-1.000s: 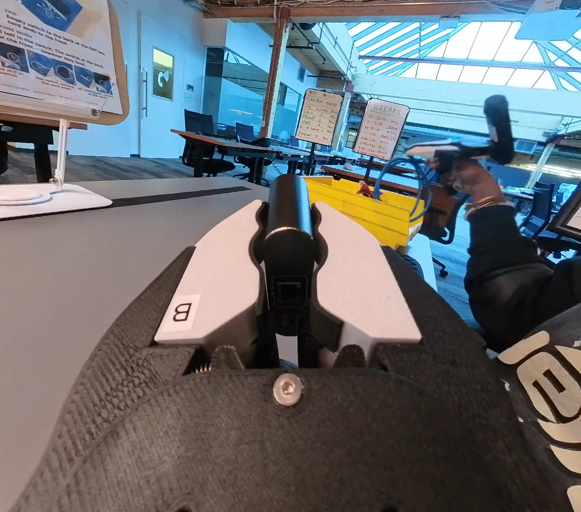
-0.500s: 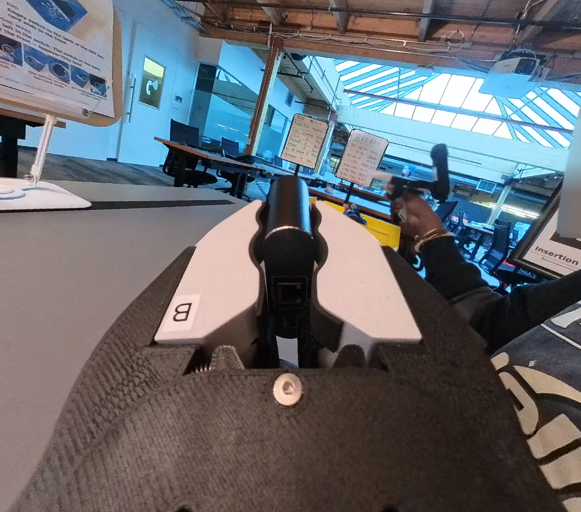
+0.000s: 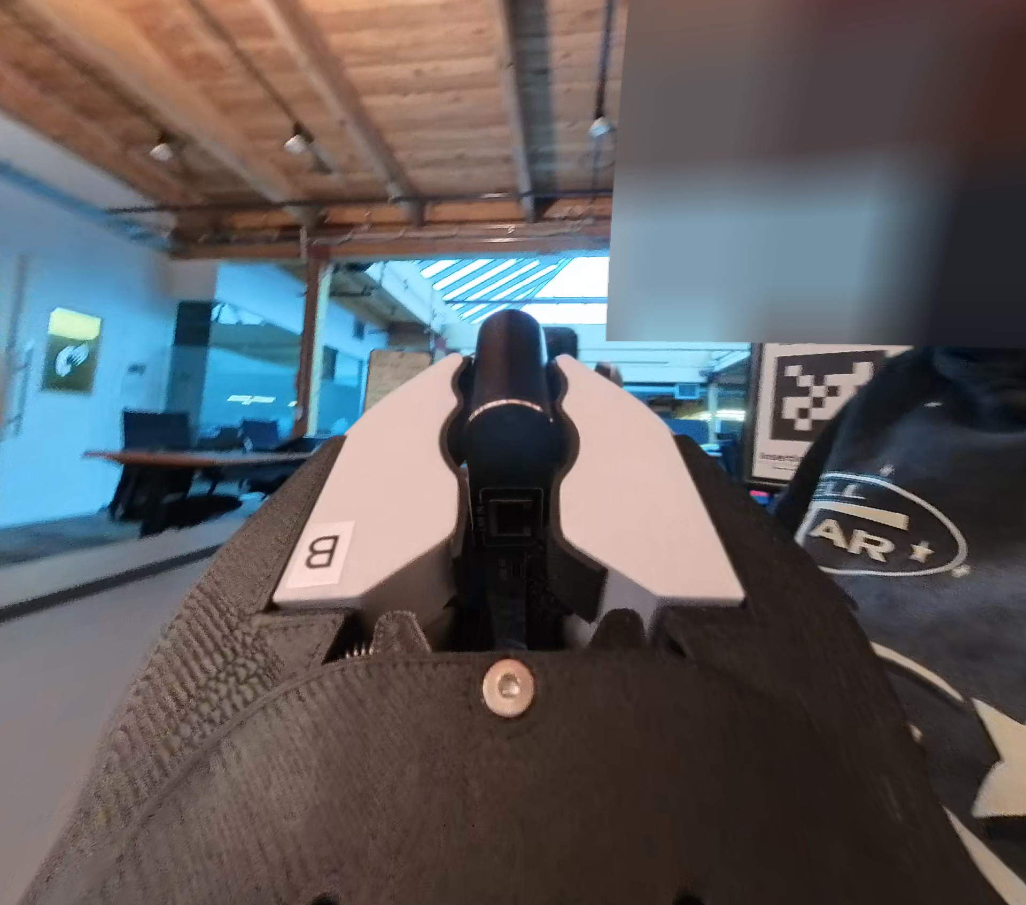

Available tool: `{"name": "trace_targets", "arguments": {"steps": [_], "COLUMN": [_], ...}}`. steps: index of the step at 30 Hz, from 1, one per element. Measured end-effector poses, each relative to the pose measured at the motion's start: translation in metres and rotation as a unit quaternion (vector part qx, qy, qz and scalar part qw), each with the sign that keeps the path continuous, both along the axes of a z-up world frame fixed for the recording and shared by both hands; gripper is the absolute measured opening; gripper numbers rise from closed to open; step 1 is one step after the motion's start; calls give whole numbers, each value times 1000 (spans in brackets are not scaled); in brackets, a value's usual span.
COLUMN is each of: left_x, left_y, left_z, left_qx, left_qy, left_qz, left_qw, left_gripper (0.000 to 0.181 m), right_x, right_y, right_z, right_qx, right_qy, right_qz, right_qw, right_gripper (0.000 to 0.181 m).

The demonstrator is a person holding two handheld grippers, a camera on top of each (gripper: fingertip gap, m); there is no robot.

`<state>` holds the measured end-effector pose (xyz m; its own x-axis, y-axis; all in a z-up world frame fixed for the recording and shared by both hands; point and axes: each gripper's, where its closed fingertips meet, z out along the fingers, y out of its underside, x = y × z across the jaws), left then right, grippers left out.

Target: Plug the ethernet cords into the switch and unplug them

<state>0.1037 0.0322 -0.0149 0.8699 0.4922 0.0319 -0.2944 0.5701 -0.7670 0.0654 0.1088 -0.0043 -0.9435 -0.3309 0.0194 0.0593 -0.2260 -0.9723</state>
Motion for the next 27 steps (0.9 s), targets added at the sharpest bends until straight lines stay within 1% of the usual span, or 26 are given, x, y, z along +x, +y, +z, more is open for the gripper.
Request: {"name": "trace_targets", "arguments": {"steps": [2, 5, 9, 11, 13, 15, 16, 17, 19, 20, 21, 22, 24, 26, 27], "left_x": [10, 19, 22, 22, 20, 16, 10, 3, -12, -19, -24, -28, -34, -39, -40], "left_y": [3, 9, 16, 23, 30, 33, 33, 29, 15, 8, 2, -2, -10, -14, -15], "left_z": [4, 6, 5, 3, -1, -5, -7, -8, -7, -6, -6, -5, -5, -6, -7], "left_qx": [7, 6, -2, -11, -27, -43, -50, -49, -42, -40, -38, -32, -19, -33, -46], "left_qy": [29, 50, 61, 58, 50, 43, 34, 26, 23, 21, 16, 11, 0, 2, 7], "left_qz": [-24, -48, -53, -60, -63, -52, -31, 4, 90, 129, 155, 167, 192, 228, 250], "left_qw": [999, 998, 997, 996, 996, 997, 998, 998, 995, 991, 987, 985, 981, 973, 967], "left_gripper": [26, 26, 25, 25, 25, 26, 28, 34, 63, 78, 93, 103, 112, 116, 117], "right_x": [24, 47, 58, 62, 61, 56, 50, 42, 21, 8, -7, -24, -63, -106, -127], "right_y": [-28, -50, -57, -58, -58, -55, -52, -48, -36, -29, -19, -7, 25, 68, 91], "right_z": [-24, -44, -45, -46, -49, -49, -46, -40, -27, -19, -10, -1, 17, 33, 38], "right_qx": [26, 35, 15, 13, 12, 10, 6, -4, -11, -11, -10, -3, 23, 64, 96], "right_qy": [-2, 19, 43, 41, 47, 52, 58, 71, 117, 149, 183, 216, 273, 314, 321], "right_qz": [36, 49, 38, 47, 42, 40, 29, 9, -43, -82, -127, -177, -288, -400, -445], "right_qw": [999, 998, 998, 998, 998, 998, 998, 997, 992, 985, 975, 960, 918, 859, 830], "right_gripper": [84, 68, 45, 39, 24, 24, 24, 24, 24, 24, 24, 24, 24, 24, 24]}}
